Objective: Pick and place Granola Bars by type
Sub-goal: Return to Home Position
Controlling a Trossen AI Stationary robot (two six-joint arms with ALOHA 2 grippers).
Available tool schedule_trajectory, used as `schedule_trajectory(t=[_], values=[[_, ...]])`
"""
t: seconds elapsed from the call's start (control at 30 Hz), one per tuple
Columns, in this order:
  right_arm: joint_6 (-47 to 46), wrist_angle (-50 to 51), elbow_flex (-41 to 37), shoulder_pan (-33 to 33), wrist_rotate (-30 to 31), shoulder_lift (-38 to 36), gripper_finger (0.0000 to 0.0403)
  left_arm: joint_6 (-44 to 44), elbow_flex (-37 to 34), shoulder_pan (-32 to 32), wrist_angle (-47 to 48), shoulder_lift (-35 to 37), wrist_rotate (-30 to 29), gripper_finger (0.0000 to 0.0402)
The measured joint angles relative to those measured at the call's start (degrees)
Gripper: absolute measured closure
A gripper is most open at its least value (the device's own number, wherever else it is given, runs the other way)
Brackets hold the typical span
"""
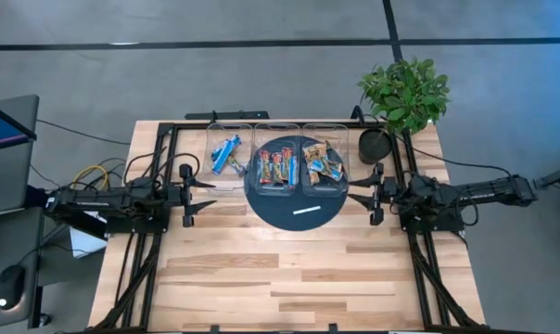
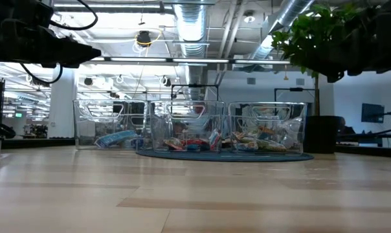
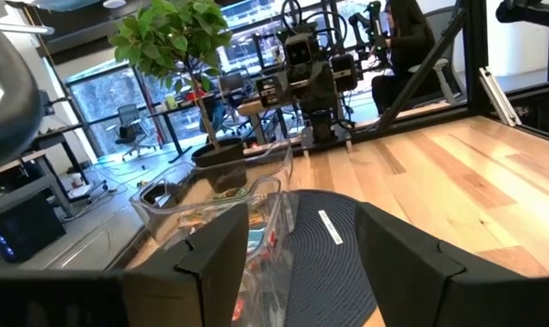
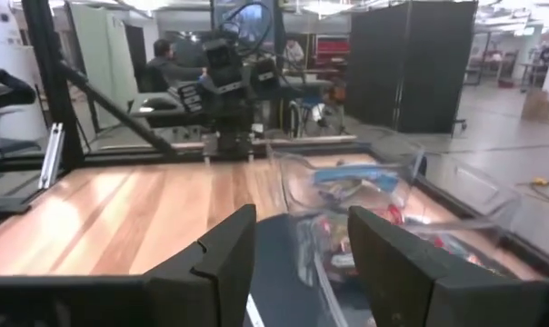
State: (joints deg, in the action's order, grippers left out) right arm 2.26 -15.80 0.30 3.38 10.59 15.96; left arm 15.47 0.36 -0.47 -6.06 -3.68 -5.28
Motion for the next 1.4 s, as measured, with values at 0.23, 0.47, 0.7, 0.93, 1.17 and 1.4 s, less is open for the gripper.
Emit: schedule_trajectory(t=[0.23,0.47,0.7,0.93,1.17,1.4], values=[[-1.1,6.9,0.0,-0.1,0.0,-7.5,0.0233,-0.2,0.0,0.0,0.7,0.0,0.0,0.0203],[-0.8,13.1,0.0,-0.1,-0.2,-15.9,0.0232,-0.2,0.0,0.0,0.7,0.0,-0.1,0.0203],[-2.3,14.9,0.6,0.7,-0.6,-15.6,0.0233,-0.2,0.0,0.0,0.8,0.0,-0.1,0.0203],[-4.4,15.2,0.7,2.6,0.0,-15.7,0.0232,-0.5,0.0,0.0,1.1,0.0,-0.1,0.0203],[-8.6,15.3,0.7,2.2,0.1,-15.6,0.0234,-1.1,0.0,0.0,1.1,0.0,-0.1,0.0203],[-12.3,15.9,0.9,0.5,-0.1,-15.6,0.0231,-1.8,0.0,0.0,1.1,0.0,-0.1,0.0203]])
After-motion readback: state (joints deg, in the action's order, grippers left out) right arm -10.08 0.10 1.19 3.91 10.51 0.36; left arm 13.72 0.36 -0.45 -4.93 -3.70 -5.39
